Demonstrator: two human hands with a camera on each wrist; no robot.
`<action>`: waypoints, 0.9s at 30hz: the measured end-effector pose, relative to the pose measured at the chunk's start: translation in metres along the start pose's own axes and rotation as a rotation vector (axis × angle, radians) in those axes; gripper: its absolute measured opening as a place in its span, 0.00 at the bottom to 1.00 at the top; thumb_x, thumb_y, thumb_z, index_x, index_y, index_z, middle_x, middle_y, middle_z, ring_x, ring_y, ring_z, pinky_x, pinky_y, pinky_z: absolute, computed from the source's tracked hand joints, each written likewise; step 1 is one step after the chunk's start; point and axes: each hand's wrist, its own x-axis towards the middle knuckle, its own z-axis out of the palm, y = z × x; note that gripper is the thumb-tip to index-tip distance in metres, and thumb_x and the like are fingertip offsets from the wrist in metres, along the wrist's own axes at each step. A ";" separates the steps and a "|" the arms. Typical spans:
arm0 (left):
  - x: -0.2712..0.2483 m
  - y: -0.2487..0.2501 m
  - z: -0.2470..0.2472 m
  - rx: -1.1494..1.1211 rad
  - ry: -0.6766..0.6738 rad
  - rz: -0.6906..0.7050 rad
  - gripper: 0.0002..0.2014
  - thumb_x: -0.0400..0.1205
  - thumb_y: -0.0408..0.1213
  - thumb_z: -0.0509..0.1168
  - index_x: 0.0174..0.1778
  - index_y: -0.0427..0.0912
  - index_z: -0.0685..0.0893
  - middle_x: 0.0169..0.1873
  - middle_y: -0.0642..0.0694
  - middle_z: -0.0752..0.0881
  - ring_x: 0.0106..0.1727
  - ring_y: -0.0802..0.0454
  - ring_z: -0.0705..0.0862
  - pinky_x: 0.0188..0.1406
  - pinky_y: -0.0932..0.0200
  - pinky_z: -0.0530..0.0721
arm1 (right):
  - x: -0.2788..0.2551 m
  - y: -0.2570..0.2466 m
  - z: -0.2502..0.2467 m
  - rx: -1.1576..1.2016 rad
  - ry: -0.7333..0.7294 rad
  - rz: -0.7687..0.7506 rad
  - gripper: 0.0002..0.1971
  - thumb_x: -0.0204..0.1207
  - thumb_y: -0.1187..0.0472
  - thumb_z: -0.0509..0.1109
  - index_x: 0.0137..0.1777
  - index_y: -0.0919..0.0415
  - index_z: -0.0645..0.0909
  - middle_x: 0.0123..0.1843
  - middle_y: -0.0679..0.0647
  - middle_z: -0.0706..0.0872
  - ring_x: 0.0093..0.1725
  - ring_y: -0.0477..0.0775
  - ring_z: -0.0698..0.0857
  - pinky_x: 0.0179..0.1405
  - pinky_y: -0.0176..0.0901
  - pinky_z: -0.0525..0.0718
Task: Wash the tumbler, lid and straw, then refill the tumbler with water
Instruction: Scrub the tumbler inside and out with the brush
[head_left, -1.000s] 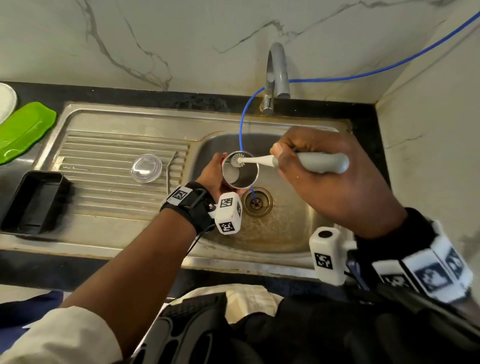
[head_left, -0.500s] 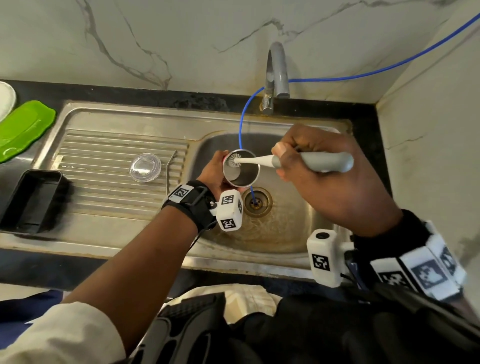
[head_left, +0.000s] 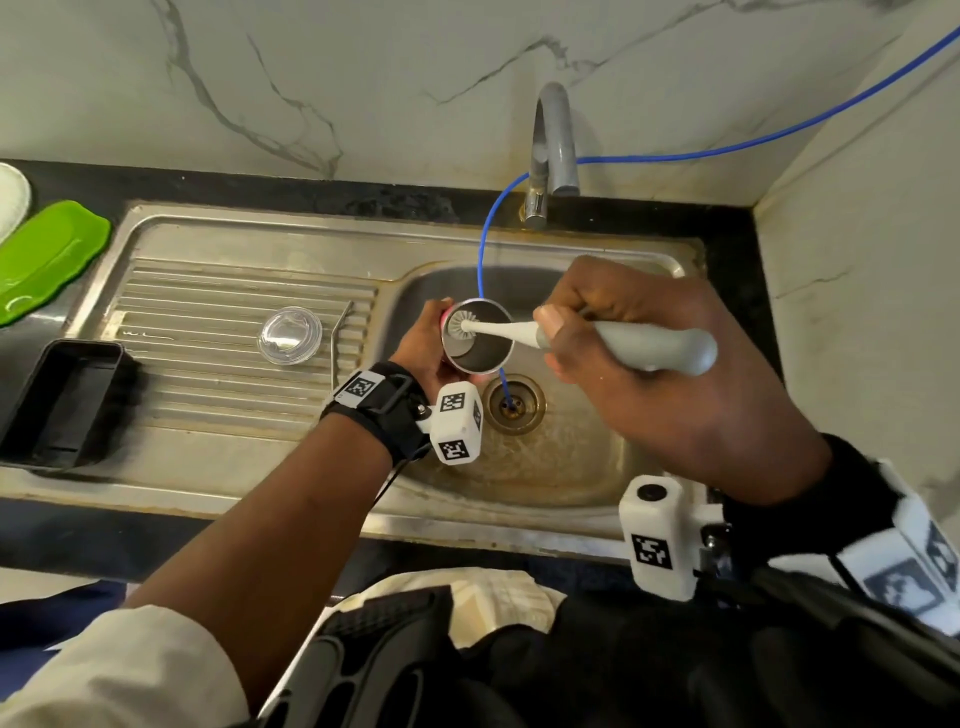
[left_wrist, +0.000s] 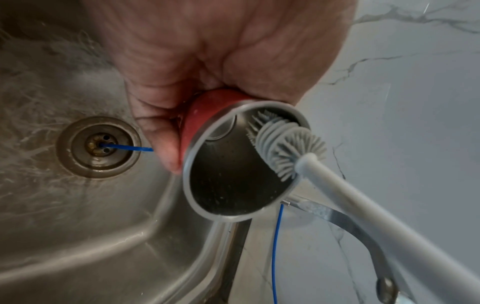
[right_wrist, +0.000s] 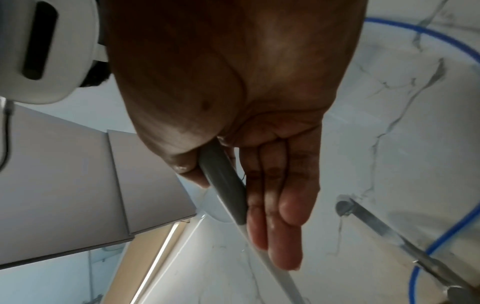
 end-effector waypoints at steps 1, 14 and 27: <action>0.002 0.000 0.000 -0.014 -0.008 0.007 0.28 0.89 0.61 0.54 0.51 0.39 0.87 0.37 0.39 0.91 0.35 0.45 0.92 0.30 0.56 0.89 | -0.001 -0.003 0.004 -0.013 -0.013 -0.012 0.11 0.90 0.58 0.70 0.43 0.56 0.82 0.31 0.48 0.83 0.31 0.54 0.84 0.31 0.45 0.78; 0.007 0.006 -0.007 -0.063 0.054 0.022 0.34 0.86 0.65 0.57 0.71 0.38 0.86 0.53 0.37 0.92 0.47 0.43 0.91 0.37 0.53 0.92 | -0.002 0.011 0.014 0.118 0.014 0.049 0.12 0.90 0.59 0.69 0.44 0.62 0.82 0.33 0.58 0.89 0.35 0.63 0.90 0.34 0.61 0.85; 0.011 -0.005 -0.004 -0.132 0.036 0.022 0.33 0.84 0.65 0.64 0.72 0.41 0.86 0.57 0.38 0.92 0.51 0.41 0.92 0.42 0.50 0.92 | 0.008 0.016 0.012 -0.040 0.110 -0.038 0.12 0.89 0.62 0.69 0.42 0.63 0.81 0.32 0.54 0.84 0.32 0.57 0.85 0.34 0.54 0.81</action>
